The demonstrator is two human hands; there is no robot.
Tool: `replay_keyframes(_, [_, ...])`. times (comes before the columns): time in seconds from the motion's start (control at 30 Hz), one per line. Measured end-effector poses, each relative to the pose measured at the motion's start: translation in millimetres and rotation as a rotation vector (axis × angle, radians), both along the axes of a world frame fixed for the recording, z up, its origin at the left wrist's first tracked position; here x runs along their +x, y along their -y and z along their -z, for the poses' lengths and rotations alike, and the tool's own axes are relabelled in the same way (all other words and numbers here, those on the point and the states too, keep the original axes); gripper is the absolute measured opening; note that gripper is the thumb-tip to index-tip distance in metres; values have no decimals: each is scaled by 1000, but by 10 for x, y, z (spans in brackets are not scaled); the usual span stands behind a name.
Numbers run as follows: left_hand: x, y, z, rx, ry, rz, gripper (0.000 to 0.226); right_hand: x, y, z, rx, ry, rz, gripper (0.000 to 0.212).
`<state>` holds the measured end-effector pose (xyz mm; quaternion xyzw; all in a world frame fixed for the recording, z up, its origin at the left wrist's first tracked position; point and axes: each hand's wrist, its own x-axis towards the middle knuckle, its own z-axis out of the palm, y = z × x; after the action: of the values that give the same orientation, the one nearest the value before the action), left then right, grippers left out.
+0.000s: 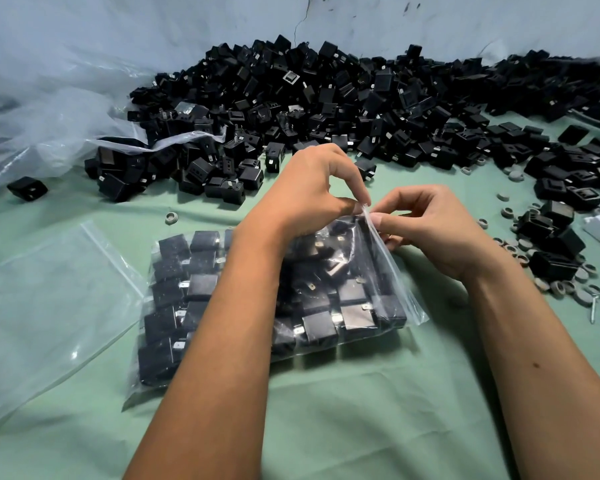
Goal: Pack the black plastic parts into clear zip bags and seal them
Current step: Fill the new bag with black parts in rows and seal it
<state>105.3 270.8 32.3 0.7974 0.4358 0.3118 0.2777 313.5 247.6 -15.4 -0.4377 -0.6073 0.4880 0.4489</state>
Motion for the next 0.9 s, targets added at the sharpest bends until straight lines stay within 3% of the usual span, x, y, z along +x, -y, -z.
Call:
replay_keyframes(0.2, [11, -8, 18, 46, 0, -3, 17, -78, 20, 41, -21, 60, -100, 12])
replay_keyframes(0.33, [-3, -6, 15, 39, 9, -9, 16, -72, -1, 23, -14, -4, 22, 7])
replay_keyframes(0.53, [-16, -1, 4, 25, 32, 3, 19, -99, 52, -15, -164, -166, -250, 22])
replay_keyframes(0.6, [-27, -5, 12, 15, 39, -4, 19, -97, 35, -15, -150, -191, -195, 24])
replay_keyframes(0.67, [-26, -3, 18, 11, 23, -13, 19, -114, -24, 21, -109, -186, 46, 15])
replay_keyframes(0.73, [-29, -5, 20, -4, 14, -19, 19, -138, -141, 73, -18, -27, 360, 9])
replay_keyframes(0.8, [-31, 0, 22, -23, 12, -14, 19, -143, -310, 124, 129, 394, 545, 9])
replay_keyframes(0.9, [-22, 6, 22, -29, 6, -6, 19, -191, -597, 106, 234, 925, 451, 40])
